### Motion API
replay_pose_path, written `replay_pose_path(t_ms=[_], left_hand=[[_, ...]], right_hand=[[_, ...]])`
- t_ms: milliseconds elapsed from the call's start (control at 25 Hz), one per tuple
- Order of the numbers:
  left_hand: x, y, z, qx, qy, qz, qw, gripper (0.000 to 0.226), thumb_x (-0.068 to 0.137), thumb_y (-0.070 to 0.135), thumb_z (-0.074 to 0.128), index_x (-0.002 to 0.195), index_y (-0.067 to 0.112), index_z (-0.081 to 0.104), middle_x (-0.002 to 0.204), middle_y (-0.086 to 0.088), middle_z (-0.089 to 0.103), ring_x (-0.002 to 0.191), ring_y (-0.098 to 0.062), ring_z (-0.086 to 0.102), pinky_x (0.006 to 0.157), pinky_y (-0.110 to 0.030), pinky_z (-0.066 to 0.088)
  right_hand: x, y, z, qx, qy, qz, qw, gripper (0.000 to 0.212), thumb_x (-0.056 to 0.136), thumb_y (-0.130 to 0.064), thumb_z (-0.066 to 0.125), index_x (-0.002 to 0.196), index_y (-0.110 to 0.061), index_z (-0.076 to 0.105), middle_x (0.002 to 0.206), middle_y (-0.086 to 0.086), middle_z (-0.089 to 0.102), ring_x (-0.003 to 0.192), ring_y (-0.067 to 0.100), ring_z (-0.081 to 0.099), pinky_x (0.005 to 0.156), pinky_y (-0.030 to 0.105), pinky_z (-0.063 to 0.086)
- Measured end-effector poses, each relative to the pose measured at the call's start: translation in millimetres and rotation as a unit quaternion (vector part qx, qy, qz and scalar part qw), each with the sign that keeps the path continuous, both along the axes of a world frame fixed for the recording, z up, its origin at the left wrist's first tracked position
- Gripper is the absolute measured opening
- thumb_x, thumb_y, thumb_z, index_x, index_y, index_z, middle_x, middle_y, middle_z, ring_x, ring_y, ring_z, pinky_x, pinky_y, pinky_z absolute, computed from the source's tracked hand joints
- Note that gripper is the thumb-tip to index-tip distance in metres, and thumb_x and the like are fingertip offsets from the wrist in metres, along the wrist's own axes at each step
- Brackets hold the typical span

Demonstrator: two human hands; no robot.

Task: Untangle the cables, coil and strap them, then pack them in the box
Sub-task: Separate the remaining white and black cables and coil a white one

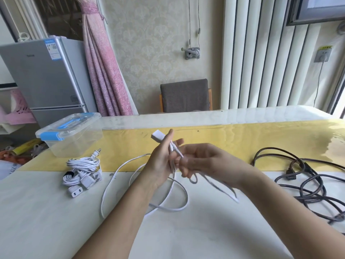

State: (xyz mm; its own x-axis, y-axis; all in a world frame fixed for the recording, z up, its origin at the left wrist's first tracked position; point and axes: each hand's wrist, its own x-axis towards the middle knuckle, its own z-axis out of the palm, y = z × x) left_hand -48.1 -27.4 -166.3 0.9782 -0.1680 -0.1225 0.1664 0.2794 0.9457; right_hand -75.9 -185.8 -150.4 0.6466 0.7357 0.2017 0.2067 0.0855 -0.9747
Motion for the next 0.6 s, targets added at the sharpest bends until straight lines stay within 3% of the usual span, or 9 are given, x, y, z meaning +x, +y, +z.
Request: replay_pose_path(t_ms=[80, 160, 280, 320, 400, 440, 520, 600], left_hand=[[4, 3, 1, -0.066, 0.011, 0.062, 0.996, 0.029, 0.094, 0.042, 0.048, 0.089, 0.015, 0.053, 0.053, 0.006, 0.042, 0.042, -0.01, 0.033, 0.049, -0.027, 0.013], [7, 5, 5, -0.153, 0.004, 0.097, 0.983, 0.022, 0.096, 0.03, 0.045, 0.081, 0.015, 0.049, 0.05, 0.006, 0.037, 0.039, -0.008, 0.032, 0.041, -0.022, 0.018], [8, 9, 10, -0.236, -0.019, 0.114, 0.965, 0.023, 0.097, 0.022, 0.042, 0.076, 0.014, 0.046, 0.051, 0.004, 0.038, 0.041, -0.008, 0.036, 0.04, -0.017, 0.033], [8, 11, 10, -0.248, -0.034, 0.111, 0.962, 0.02, 0.096, 0.017, 0.04, 0.077, 0.014, 0.045, 0.054, 0.004, 0.039, 0.043, -0.008, 0.037, 0.042, -0.017, 0.035], [8, 17, 9, -0.28, -0.061, 0.108, 0.952, 0.012, 0.083, 0.006, 0.034, 0.079, 0.013, 0.043, 0.061, 0.003, 0.04, 0.049, -0.01, 0.038, 0.047, -0.018, 0.037], [9, 21, 9, -0.306, -0.069, 0.115, 0.942, 0.015, 0.073, 0.003, 0.033, 0.077, 0.013, 0.042, 0.063, 0.002, 0.04, 0.051, -0.01, 0.038, 0.048, -0.019, 0.038], [11, 33, 11, -0.35, -0.084, 0.159, 0.919, 0.021, 0.058, 0.001, 0.031, 0.073, 0.014, 0.04, 0.065, 0.001, 0.039, 0.054, -0.011, 0.036, 0.053, -0.018, 0.036], [14, 49, 16, -0.38, -0.097, 0.221, 0.893, 0.023, 0.055, 0.0, 0.03, 0.071, 0.014, 0.038, 0.065, 0.0, 0.04, 0.056, -0.012, 0.037, 0.059, -0.018, 0.035]], right_hand=[[-3, 6, -4, -0.072, -0.023, 0.004, 0.997, 0.024, 0.095, -0.002, 0.051, 0.117, 0.01, 0.053, 0.075, 0.007, 0.056, 0.067, 0.01, 0.053, 0.065, 0.014, 0.042], [-4, 6, -3, -0.101, -0.03, 0.005, 0.994, 0.027, 0.093, -0.009, 0.057, 0.116, 0.004, 0.054, 0.076, 0.006, 0.057, 0.07, 0.012, 0.053, 0.071, 0.015, 0.04], [2, -2, -1, -0.014, 0.074, 0.065, 0.995, 0.052, 0.084, -0.045, 0.065, 0.111, -0.001, 0.06, 0.078, 0.006, 0.058, 0.078, 0.022, 0.053, 0.086, 0.038, 0.037], [6, -4, 0, 0.03, 0.133, 0.091, 0.986, 0.063, 0.079, -0.058, 0.063, 0.109, -0.004, 0.062, 0.079, 0.006, 0.058, 0.076, 0.022, 0.054, 0.084, 0.041, 0.038], [10, -7, 4, 0.071, 0.23, 0.086, 0.967, 0.08, 0.073, -0.076, 0.051, 0.11, -0.007, 0.065, 0.078, 0.007, 0.056, 0.067, 0.019, 0.051, 0.066, 0.032, 0.042], [12, -9, 6, 0.056, 0.248, 0.05, 0.966, 0.087, 0.071, -0.081, 0.042, 0.111, -0.008, 0.065, 0.076, 0.006, 0.055, 0.059, 0.016, 0.045, 0.055, 0.027, 0.036], [10, -12, 8, -0.034, 0.185, -0.051, 0.981, 0.09, 0.071, -0.081, 0.032, 0.116, -0.01, 0.063, 0.069, 0.003, 0.052, 0.048, 0.013, 0.028, 0.048, 0.025, 0.022], [8, -17, 12, -0.112, 0.072, -0.129, 0.983, 0.077, 0.075, -0.07, 0.04, 0.117, -0.009, 0.063, 0.06, -0.003, 0.042, 0.048, 0.011, 0.02, 0.047, 0.022, 0.018]])
